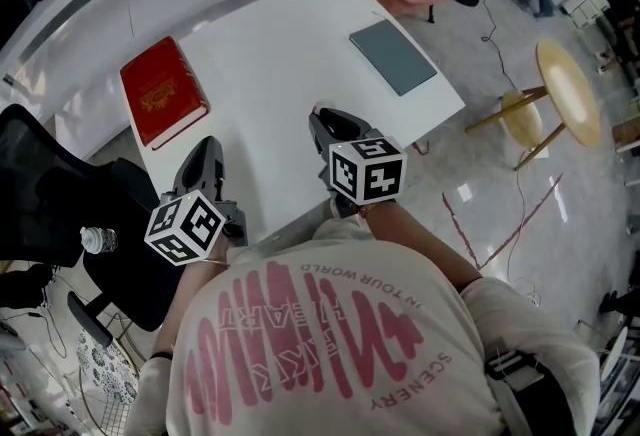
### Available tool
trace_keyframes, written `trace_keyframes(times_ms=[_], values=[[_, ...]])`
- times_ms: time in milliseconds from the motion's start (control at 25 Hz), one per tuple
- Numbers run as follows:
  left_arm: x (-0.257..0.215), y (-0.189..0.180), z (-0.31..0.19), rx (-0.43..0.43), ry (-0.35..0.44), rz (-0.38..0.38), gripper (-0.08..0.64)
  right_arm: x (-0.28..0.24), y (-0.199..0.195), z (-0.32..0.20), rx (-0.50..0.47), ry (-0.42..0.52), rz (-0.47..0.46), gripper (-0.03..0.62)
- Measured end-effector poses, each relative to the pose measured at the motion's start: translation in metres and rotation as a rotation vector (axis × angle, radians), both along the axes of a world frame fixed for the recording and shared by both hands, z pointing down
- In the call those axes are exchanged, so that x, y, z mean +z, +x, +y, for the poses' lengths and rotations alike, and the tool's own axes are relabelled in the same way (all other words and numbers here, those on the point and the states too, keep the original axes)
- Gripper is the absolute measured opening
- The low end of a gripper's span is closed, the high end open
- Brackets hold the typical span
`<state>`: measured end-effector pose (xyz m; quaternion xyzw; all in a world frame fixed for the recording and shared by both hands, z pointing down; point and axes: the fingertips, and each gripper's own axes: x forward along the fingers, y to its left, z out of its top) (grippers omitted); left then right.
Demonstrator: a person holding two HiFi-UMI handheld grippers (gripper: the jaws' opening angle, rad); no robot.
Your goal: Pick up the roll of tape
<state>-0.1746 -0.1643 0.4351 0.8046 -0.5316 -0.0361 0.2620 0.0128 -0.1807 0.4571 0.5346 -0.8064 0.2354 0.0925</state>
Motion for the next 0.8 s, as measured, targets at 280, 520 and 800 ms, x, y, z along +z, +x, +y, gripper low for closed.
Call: trace_keyframes(times_ms=[280, 520, 800], values=[[0.0027, -0.0037, 0.0006, -0.01, -0.005, 0.005, 0.025, 0.0012, -0.0016, -0.001, -0.005, -0.003, 0.007, 0.081], [0.003, -0.0059, 0.0025, -0.015, -0.007, 0.008, 0.025, 0.0001, -0.0037, 0.0002, -0.014, -0.001, 0.019, 0.081], [0.0032, -0.0069, 0.0031, -0.016, -0.006, 0.01, 0.025, 0.0, -0.0051, 0.0005, -0.021, 0.001, 0.027, 0.081]])
